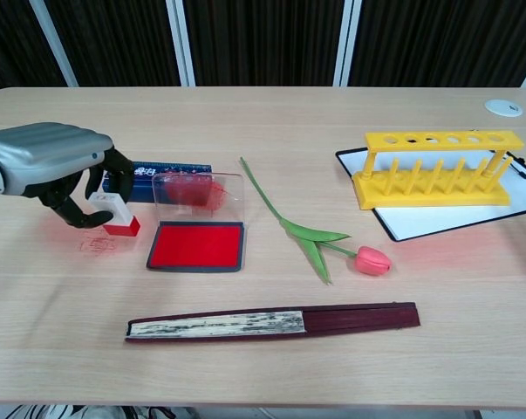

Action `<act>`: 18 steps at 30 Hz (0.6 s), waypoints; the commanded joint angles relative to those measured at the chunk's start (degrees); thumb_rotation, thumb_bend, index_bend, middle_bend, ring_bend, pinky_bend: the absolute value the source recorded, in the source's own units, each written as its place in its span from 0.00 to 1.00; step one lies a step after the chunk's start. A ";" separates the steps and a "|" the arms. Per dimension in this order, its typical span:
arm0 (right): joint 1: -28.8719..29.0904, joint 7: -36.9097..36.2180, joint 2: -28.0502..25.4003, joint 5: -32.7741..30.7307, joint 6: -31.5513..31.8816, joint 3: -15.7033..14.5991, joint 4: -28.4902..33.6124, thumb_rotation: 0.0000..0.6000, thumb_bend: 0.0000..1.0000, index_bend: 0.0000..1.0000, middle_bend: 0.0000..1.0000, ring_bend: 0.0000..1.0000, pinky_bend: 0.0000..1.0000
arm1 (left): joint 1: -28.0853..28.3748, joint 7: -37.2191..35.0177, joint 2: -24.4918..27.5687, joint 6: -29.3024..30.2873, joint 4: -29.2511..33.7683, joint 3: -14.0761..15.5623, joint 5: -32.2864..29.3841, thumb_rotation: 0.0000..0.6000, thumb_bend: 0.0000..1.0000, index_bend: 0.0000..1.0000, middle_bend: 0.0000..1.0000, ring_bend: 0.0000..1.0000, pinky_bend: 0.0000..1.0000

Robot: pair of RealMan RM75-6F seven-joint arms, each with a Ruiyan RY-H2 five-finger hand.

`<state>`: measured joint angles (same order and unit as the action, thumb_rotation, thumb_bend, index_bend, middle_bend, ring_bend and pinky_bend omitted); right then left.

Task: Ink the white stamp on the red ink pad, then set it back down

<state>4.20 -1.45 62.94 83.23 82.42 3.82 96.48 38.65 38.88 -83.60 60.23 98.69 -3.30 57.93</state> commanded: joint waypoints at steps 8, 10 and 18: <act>0.01 -0.61 -0.15 0.11 -0.07 -0.02 -0.01 1.00 0.23 0.03 0.00 0.00 0.19 | 5.02 8.93 -5.90 0.85 0.45 -2.95 -8.74 1.00 0.48 0.67 0.67 0.50 0.58; 0.02 -0.76 -0.20 0.16 -0.08 -0.03 0.00 1.00 0.23 0.03 0.00 0.00 0.19 | 5.90 10.37 -7.13 1.22 0.06 -3.36 -10.52 1.00 0.48 0.67 0.67 0.50 0.58; 0.05 -1.22 -0.37 0.11 -0.33 -0.09 0.12 1.00 0.23 0.03 0.00 0.00 0.19 | 8.68 14.35 -11.31 2.79 -1.60 -4.36 -16.48 1.00 0.48 0.67 0.67 0.50 0.58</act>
<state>4.25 -2.67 62.57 83.34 82.08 3.73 96.60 46.64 52.37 -93.99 62.56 97.63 -7.34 42.58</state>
